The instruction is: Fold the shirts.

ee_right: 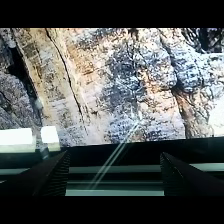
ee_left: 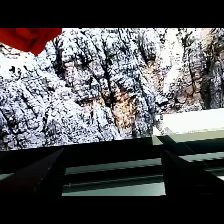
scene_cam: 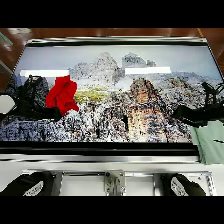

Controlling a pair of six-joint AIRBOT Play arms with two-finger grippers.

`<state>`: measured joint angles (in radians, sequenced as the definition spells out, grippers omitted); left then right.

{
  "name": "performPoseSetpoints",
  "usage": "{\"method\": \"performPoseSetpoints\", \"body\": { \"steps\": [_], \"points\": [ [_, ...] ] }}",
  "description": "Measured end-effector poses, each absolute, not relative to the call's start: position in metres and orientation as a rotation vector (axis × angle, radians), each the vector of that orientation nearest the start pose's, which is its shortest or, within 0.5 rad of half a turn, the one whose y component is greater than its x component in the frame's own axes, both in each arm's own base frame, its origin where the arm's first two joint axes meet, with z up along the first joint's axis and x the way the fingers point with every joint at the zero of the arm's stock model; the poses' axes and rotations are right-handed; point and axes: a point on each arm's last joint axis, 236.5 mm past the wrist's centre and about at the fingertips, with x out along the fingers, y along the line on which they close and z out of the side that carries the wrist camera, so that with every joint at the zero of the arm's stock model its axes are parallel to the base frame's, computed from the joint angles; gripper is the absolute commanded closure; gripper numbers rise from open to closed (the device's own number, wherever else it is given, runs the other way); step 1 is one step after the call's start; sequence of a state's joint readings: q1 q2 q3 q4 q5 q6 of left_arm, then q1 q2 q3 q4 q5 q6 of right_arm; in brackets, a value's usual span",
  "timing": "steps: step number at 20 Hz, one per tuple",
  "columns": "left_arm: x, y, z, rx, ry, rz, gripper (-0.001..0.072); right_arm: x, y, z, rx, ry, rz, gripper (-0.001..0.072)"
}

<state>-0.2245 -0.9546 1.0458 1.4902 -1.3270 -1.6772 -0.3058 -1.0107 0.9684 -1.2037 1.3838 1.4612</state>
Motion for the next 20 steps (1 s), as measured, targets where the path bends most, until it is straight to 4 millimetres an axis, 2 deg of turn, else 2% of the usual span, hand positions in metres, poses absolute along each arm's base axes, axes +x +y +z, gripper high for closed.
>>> {"method": "performPoseSetpoints", "body": {
  "steps": [4,6,8,16,19,20],
  "points": [
    [0.314,-0.095,0.072,-0.059,1.169,-0.199,0.0042,0.278,-0.001,0.033,0.426,1.383,0.084,0.0025],
    [0.324,-0.099,0.069,-0.076,1.15,-0.202,0.0041,0.274,-0.001,0.032,0.42,1.401,0.087,0.0025],
    [0.341,-0.093,0.06,-0.094,1.144,-0.171,0.0037,0.272,-0.003,0.031,0.413,1.411,0.082,0.0026],
    [0.452,-0.001,-0.015,-0.205,1.245,0.082,0.002,0.269,-0.004,0.031,0.405,1.422,0.077,0.0027],
    [0.478,0.004,-0.053,-0.257,1.309,0.087,0.0022,0.272,-0.005,0.031,0.403,1.412,0.074,0.0027],
    [0.484,0.004,-0.065,-0.27,1.329,0.083,0.0052,0.272,-0.005,0.031,0.403,1.412,0.074,0.0028]
  ]
}}
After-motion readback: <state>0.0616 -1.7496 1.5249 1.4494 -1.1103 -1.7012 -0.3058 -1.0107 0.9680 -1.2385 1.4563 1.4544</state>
